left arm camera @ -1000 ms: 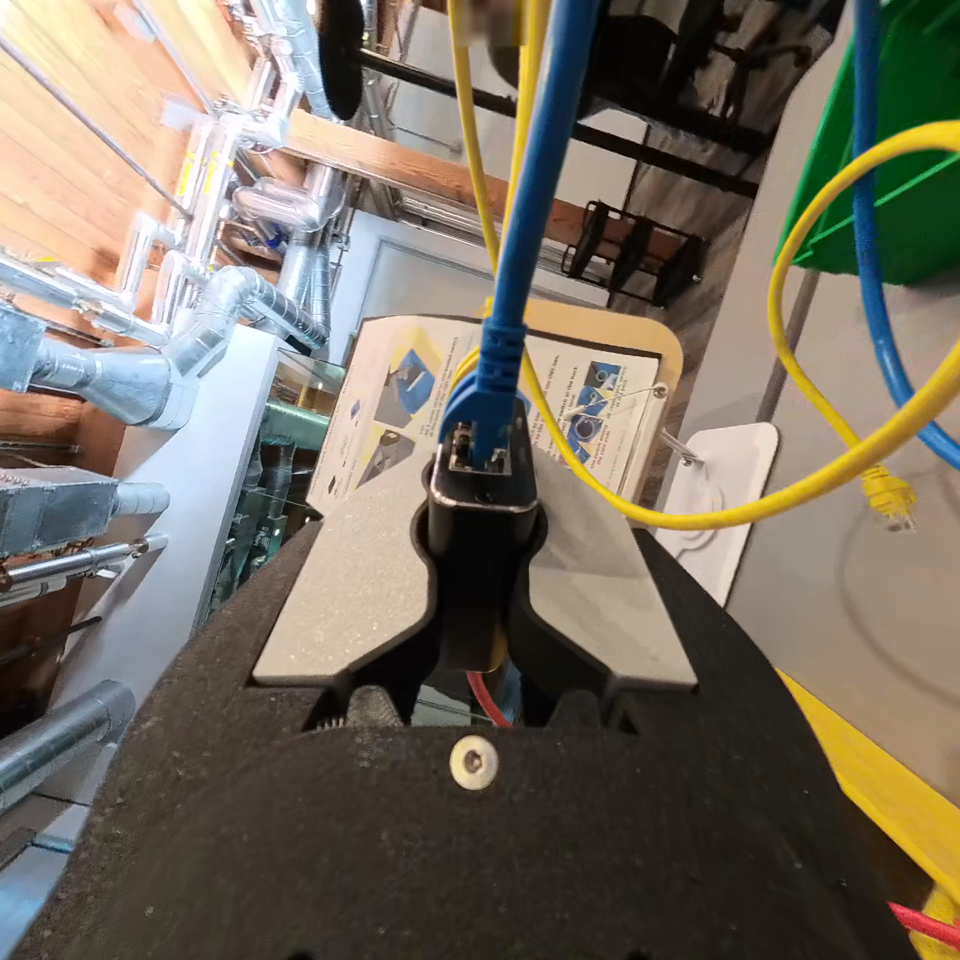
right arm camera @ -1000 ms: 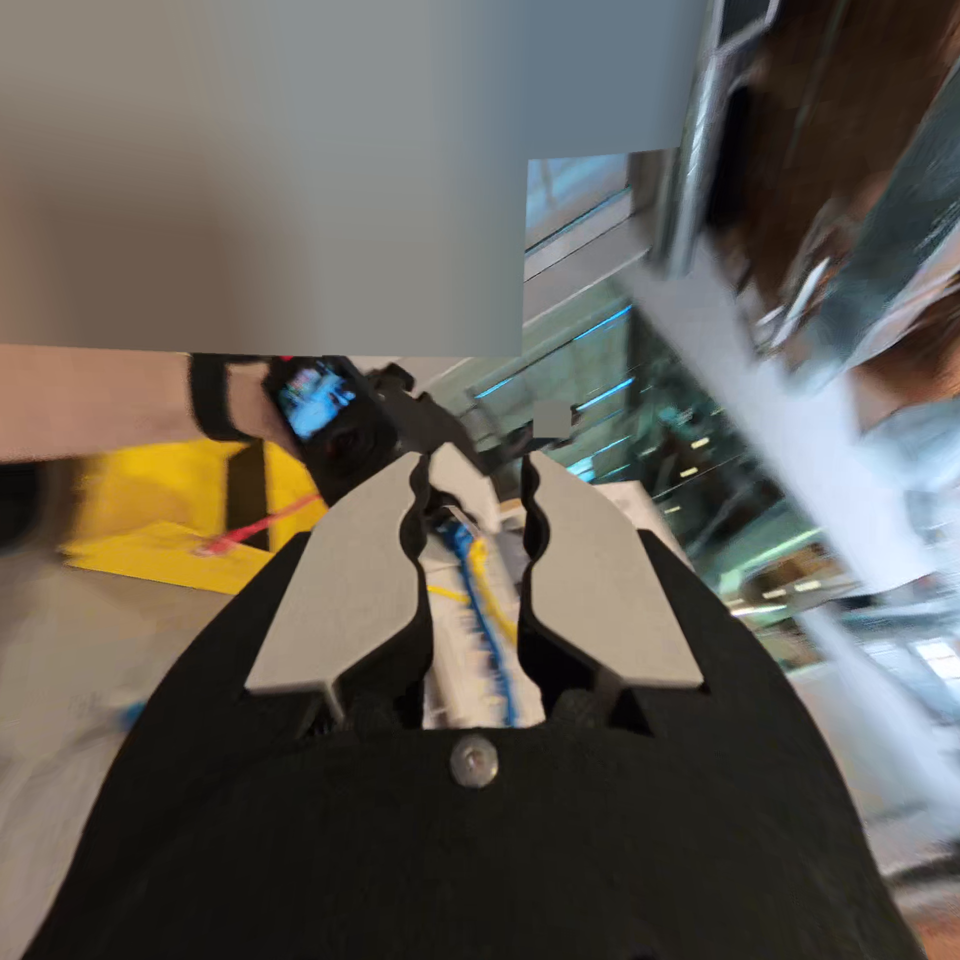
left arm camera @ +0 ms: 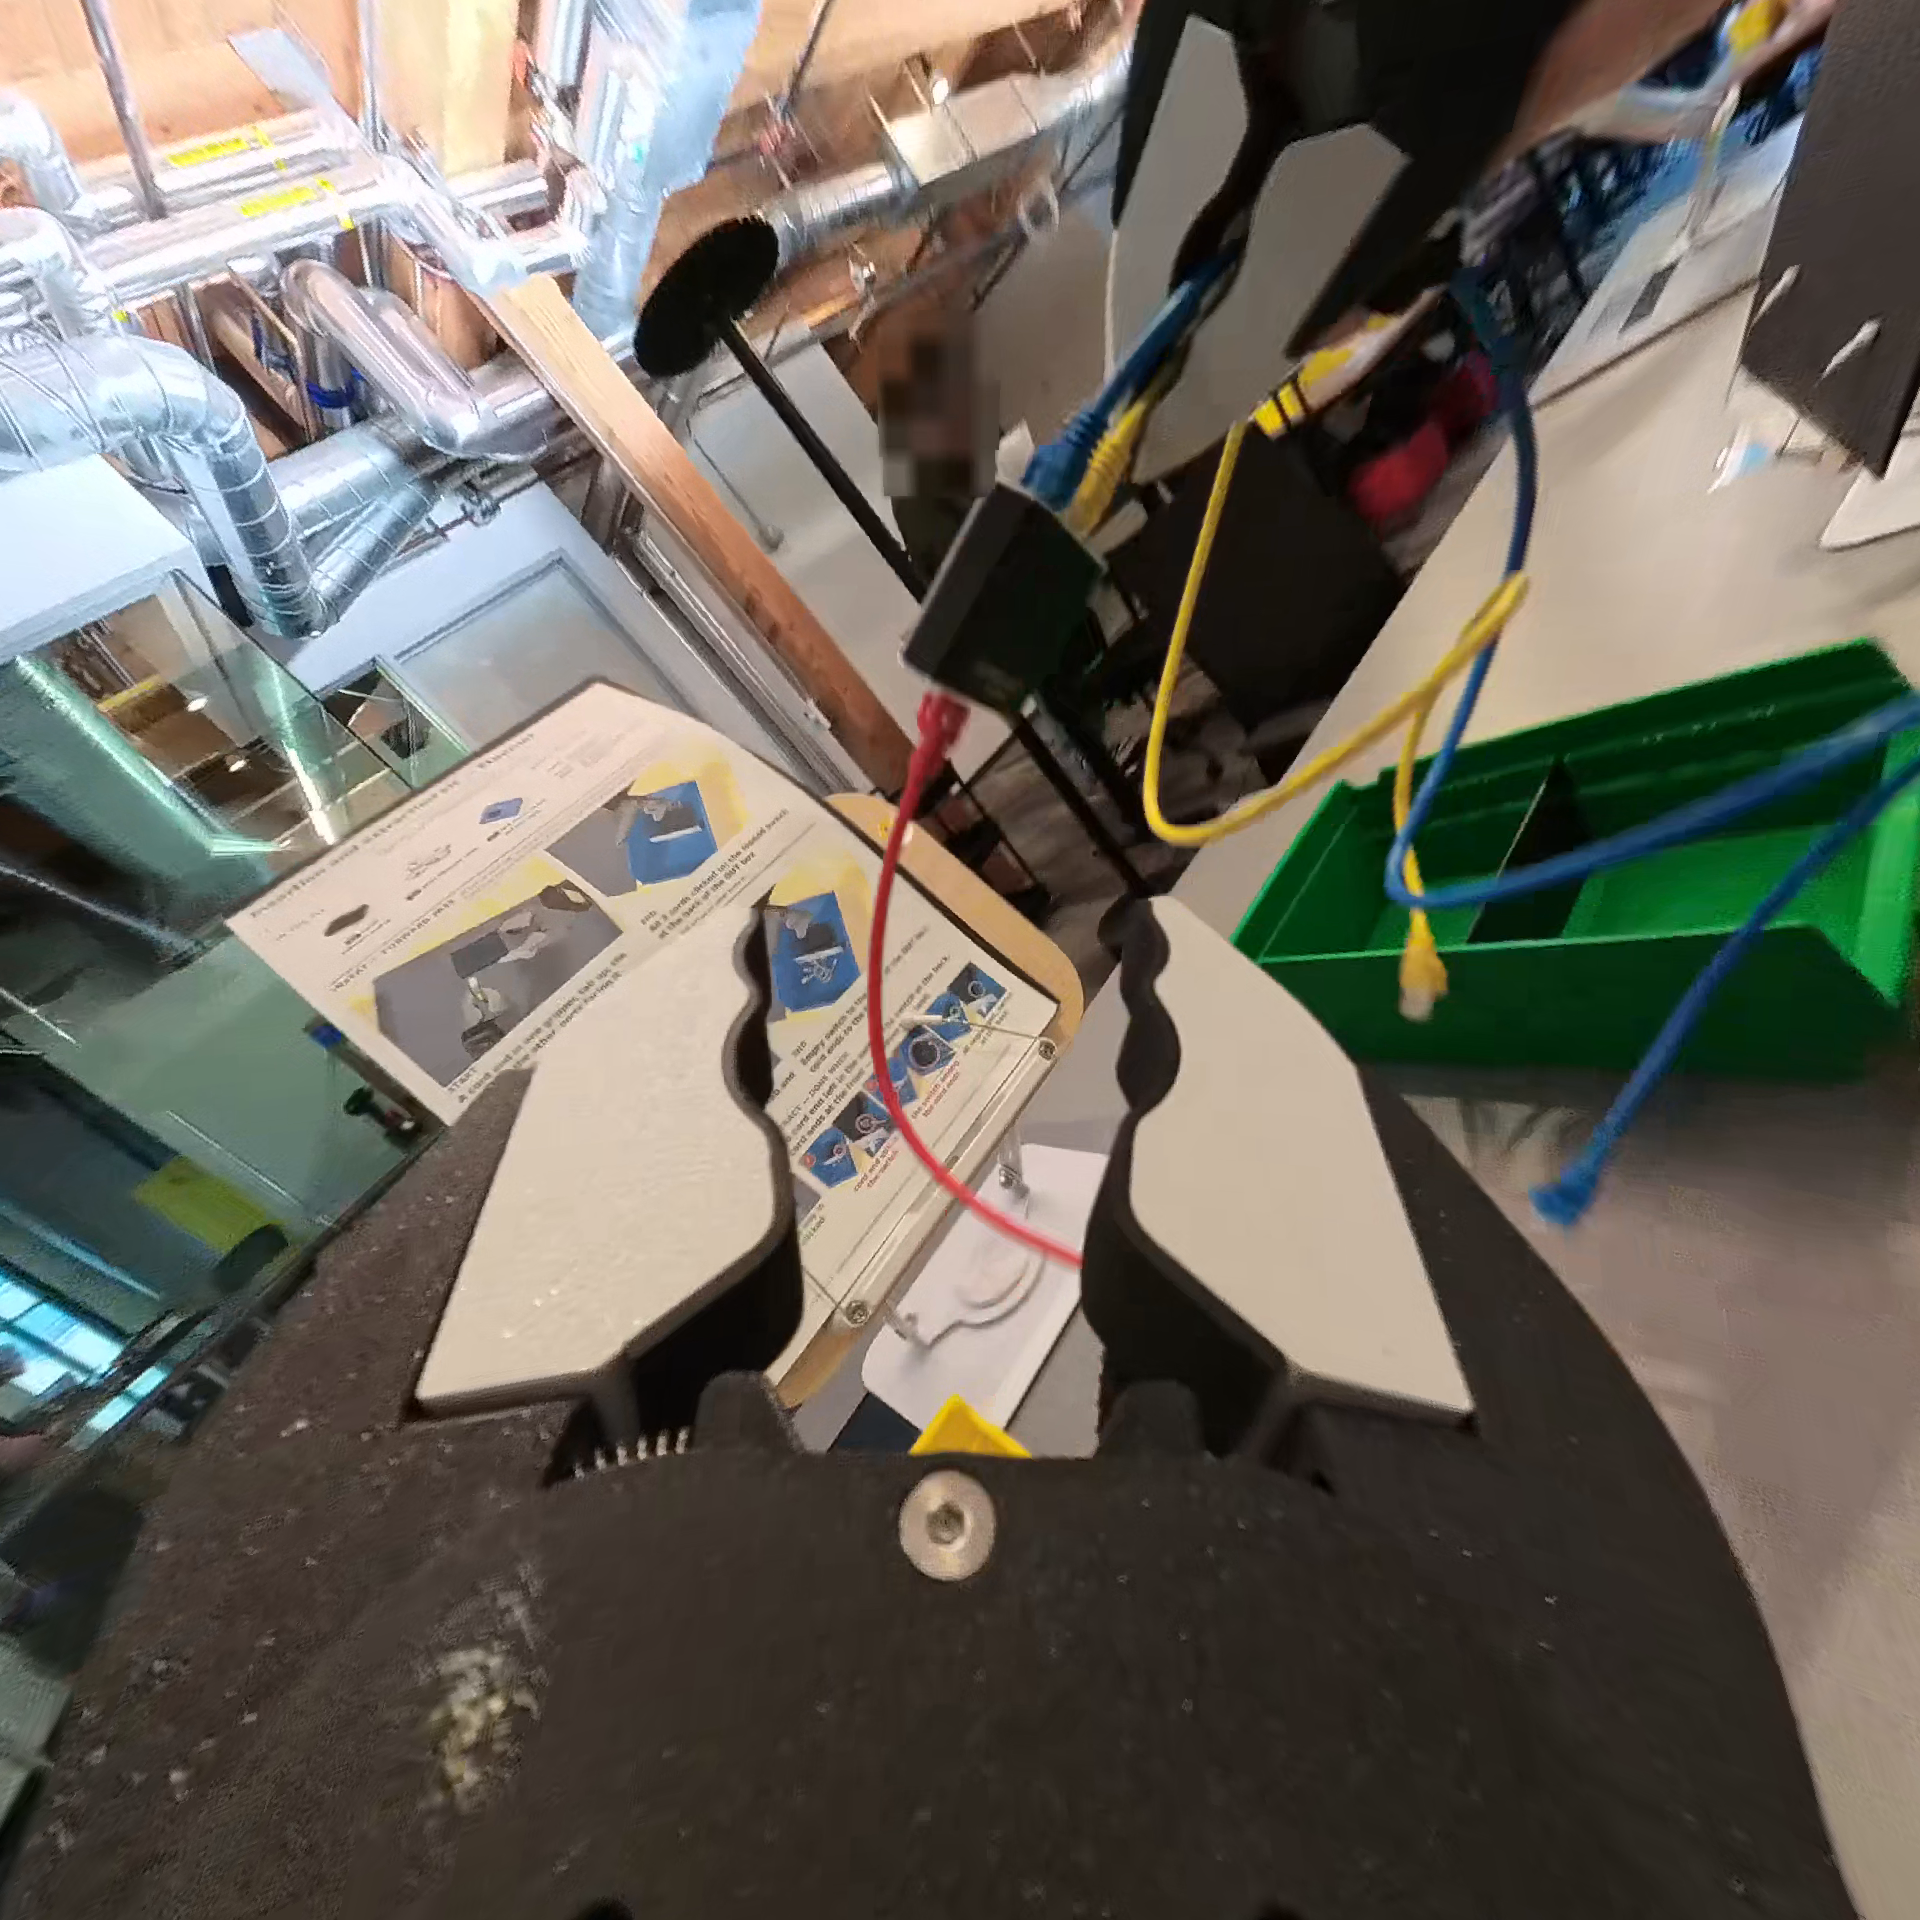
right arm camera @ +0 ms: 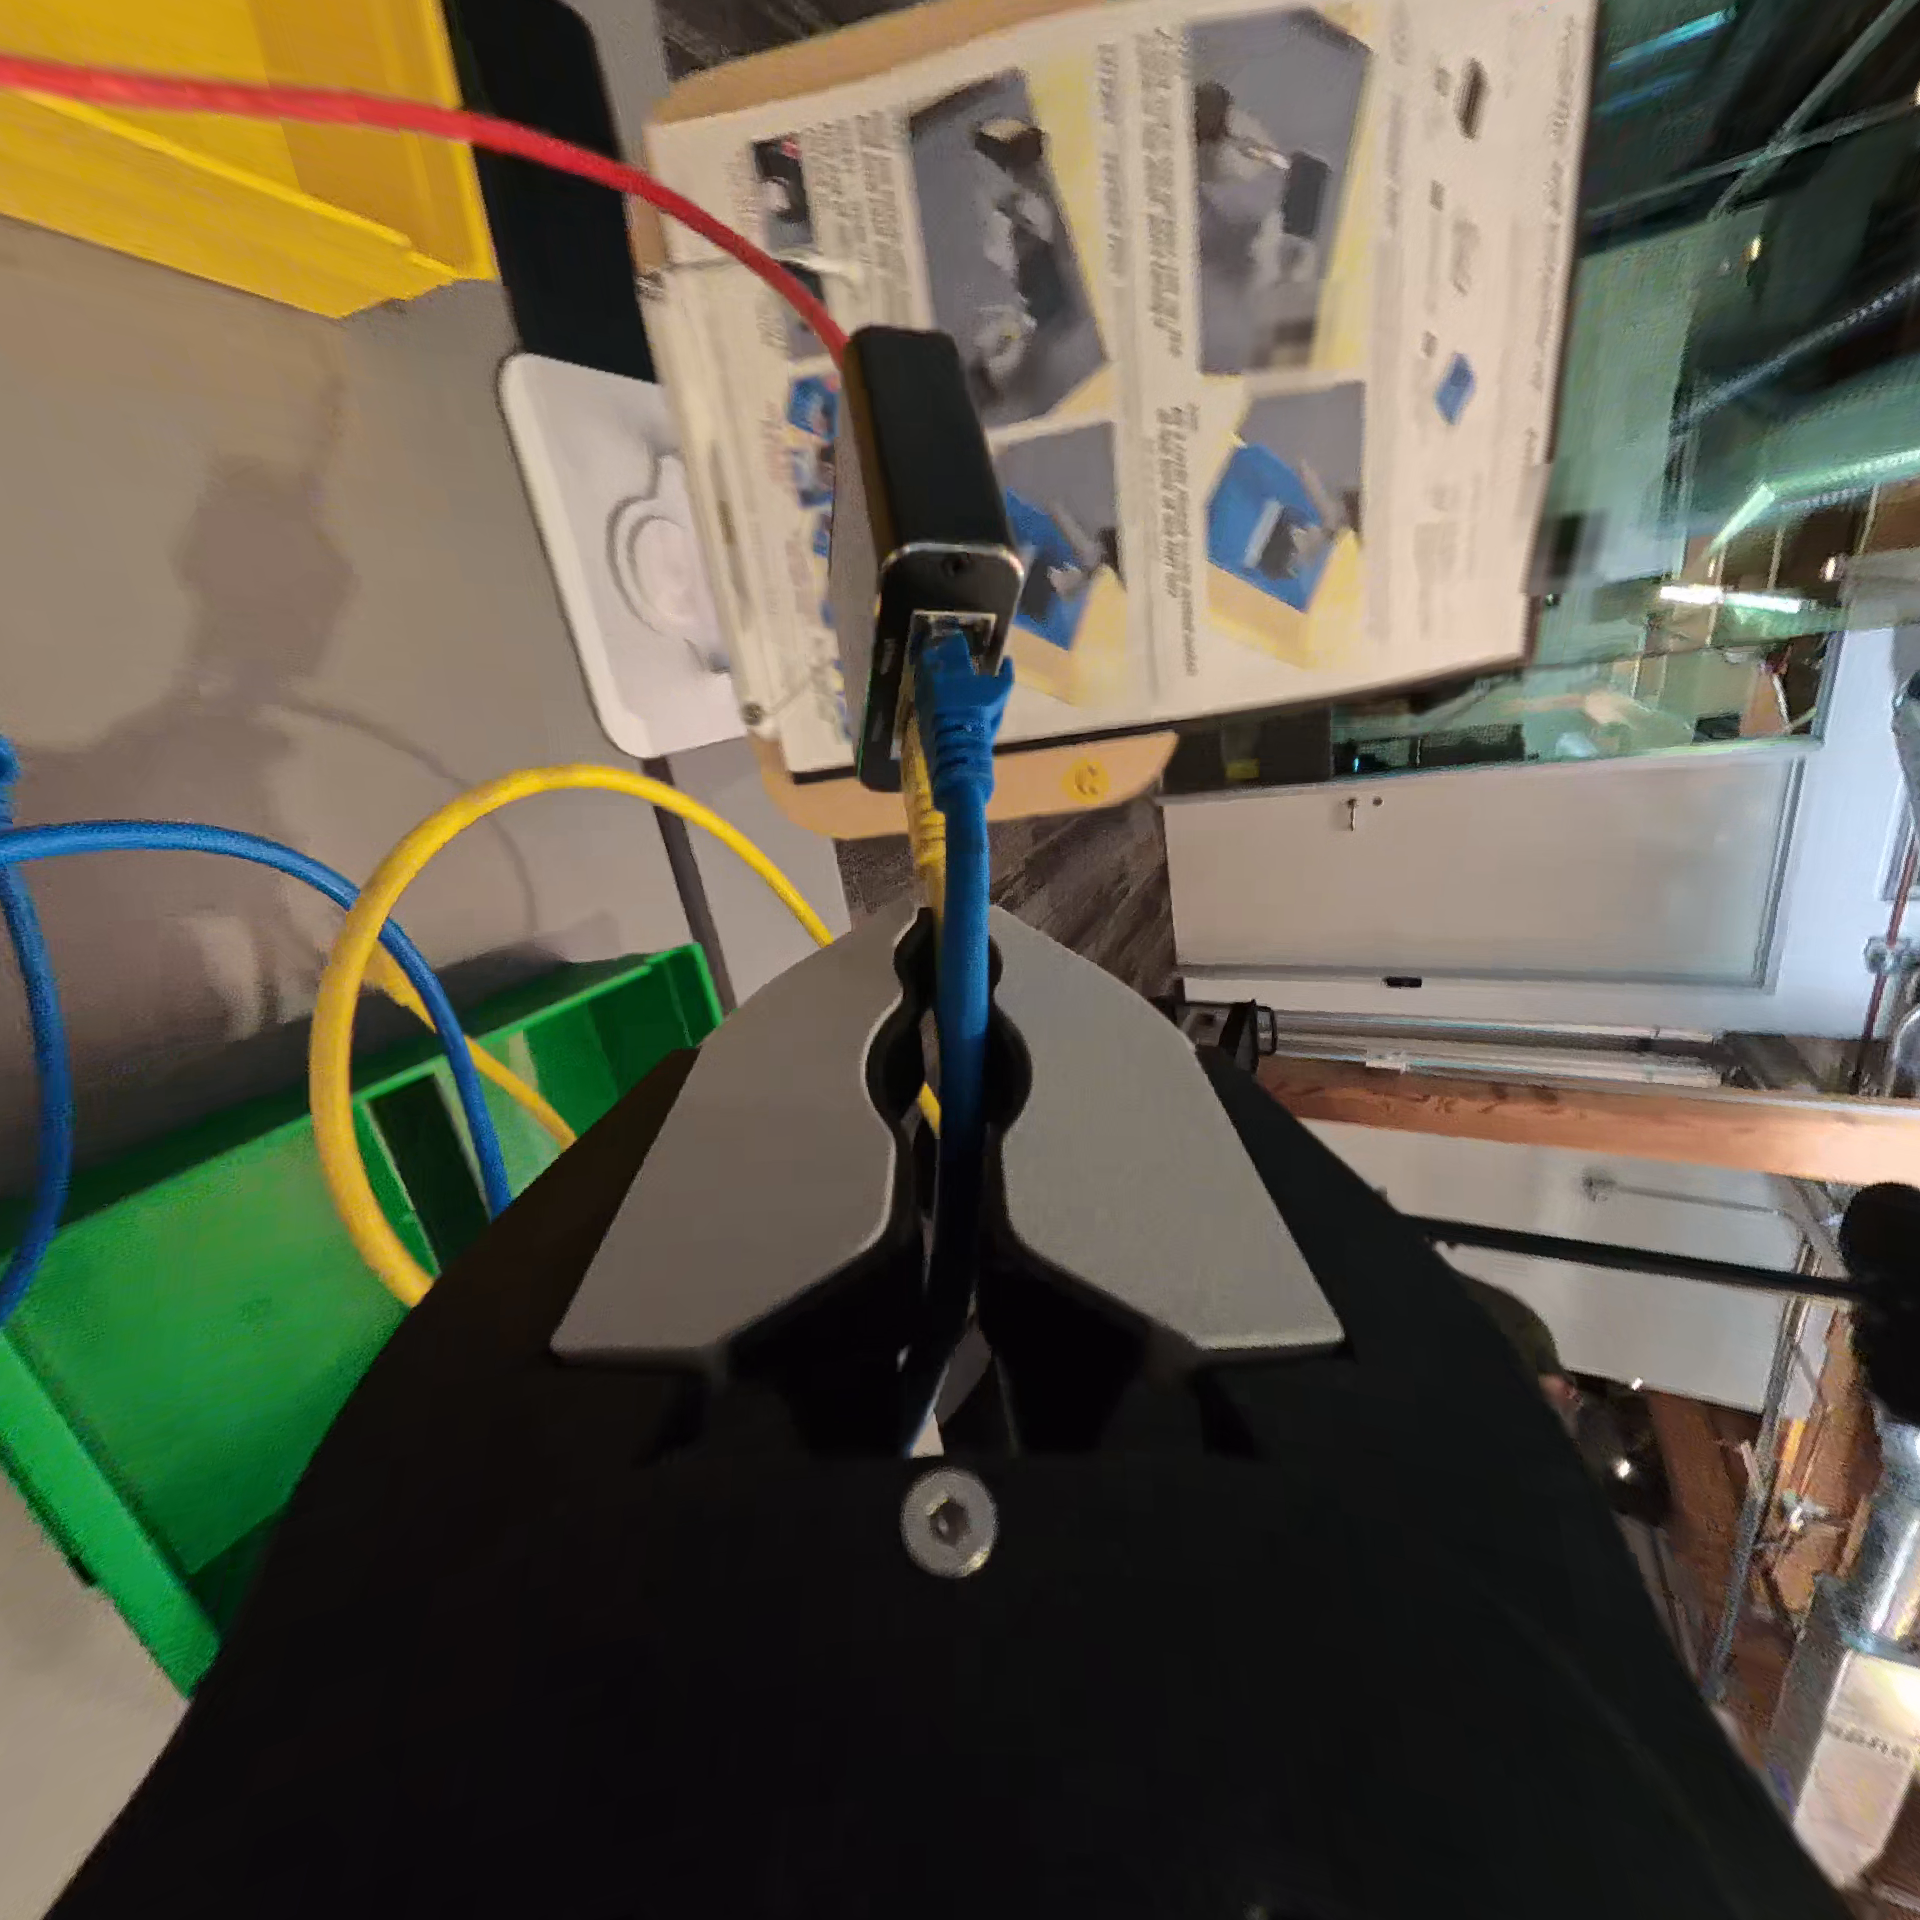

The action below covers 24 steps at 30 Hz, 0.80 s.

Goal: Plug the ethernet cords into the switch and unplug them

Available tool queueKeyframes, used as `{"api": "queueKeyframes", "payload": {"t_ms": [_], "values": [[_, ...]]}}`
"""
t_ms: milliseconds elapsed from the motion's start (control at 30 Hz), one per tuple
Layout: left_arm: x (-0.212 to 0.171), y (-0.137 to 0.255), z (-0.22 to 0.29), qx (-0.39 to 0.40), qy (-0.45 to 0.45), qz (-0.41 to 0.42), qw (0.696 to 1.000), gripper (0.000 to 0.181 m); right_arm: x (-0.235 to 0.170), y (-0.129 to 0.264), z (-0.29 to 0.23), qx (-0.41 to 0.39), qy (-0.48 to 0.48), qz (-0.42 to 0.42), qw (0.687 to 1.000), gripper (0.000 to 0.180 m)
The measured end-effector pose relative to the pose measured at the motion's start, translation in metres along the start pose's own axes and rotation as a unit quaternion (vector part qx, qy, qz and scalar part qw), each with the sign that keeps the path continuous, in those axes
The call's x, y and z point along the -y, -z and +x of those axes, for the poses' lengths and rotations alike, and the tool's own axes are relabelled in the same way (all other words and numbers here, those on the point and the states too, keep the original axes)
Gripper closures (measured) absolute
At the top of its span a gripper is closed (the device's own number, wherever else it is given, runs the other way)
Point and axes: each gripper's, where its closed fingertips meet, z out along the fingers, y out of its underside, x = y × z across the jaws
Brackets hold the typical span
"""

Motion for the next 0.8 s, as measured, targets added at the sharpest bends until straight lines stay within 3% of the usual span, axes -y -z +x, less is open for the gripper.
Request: {"api": "queueKeyframes", "payload": {"t_ms": [233, 467, 800], "values": [[-0.015, 0.002, -0.014, 0.018, 0.007, -0.025, 0.999, 0.121, -0.062, 0.002, 0.077, -0.003, -0.066, -0.042, 0.997, 0.174], [-0.026, -0.010, -0.002, 0.000, -0.011, -0.053, 0.999, 0.123, -0.144, -0.020, 0.062, 0.090, -0.091, -0.128, 0.983, 0.174], [-0.042, -0.024, 0.007, -0.014, -0.024, -0.086, 0.996, 0.127, -0.244, -0.023, 0.010, 0.196, -0.177, -0.234, 0.936, 0.174]]}}
